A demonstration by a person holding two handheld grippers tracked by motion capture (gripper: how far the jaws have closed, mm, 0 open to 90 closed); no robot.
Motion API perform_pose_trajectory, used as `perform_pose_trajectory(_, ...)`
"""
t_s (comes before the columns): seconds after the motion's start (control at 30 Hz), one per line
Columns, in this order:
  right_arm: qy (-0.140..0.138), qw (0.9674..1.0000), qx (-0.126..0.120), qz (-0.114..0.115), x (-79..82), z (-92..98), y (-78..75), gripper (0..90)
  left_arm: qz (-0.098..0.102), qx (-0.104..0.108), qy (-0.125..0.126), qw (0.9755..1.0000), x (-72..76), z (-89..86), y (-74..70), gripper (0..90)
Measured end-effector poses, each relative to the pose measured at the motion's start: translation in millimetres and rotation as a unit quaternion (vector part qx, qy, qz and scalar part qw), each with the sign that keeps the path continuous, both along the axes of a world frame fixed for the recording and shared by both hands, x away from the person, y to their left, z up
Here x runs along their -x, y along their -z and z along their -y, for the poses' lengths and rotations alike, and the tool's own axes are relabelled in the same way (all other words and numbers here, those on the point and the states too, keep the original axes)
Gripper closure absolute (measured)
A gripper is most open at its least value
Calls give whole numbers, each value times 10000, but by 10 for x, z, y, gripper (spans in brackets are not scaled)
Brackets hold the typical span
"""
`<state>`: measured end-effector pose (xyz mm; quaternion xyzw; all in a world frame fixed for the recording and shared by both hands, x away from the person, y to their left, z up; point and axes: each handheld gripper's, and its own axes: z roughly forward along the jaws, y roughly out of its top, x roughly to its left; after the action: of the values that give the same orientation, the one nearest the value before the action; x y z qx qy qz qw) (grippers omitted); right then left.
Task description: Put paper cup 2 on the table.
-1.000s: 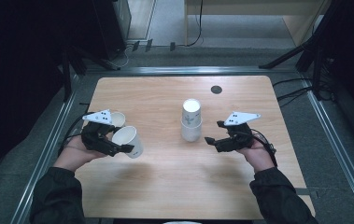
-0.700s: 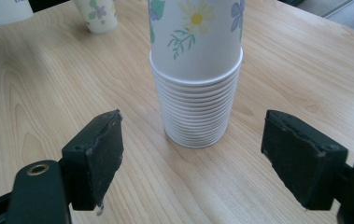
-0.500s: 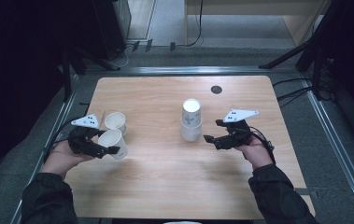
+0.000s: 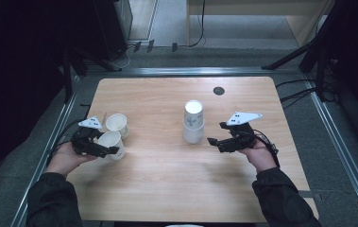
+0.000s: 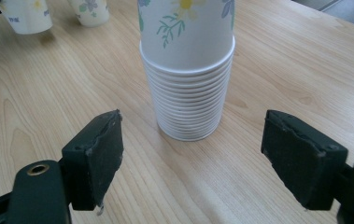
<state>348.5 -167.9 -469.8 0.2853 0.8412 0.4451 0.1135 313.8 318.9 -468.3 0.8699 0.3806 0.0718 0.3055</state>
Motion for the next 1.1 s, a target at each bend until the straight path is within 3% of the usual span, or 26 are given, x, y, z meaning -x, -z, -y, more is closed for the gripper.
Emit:
perform_pose_trajectory(0.6,-11,10000,56,20,38,14,8,214,63,-206,-137,9997,-33,-6,141,219)
perform_pose_trajectory(1.1,-61,10000,77,-10,40,-4,17,214,-15,-147,-90,9999,-12,-16,215,191)
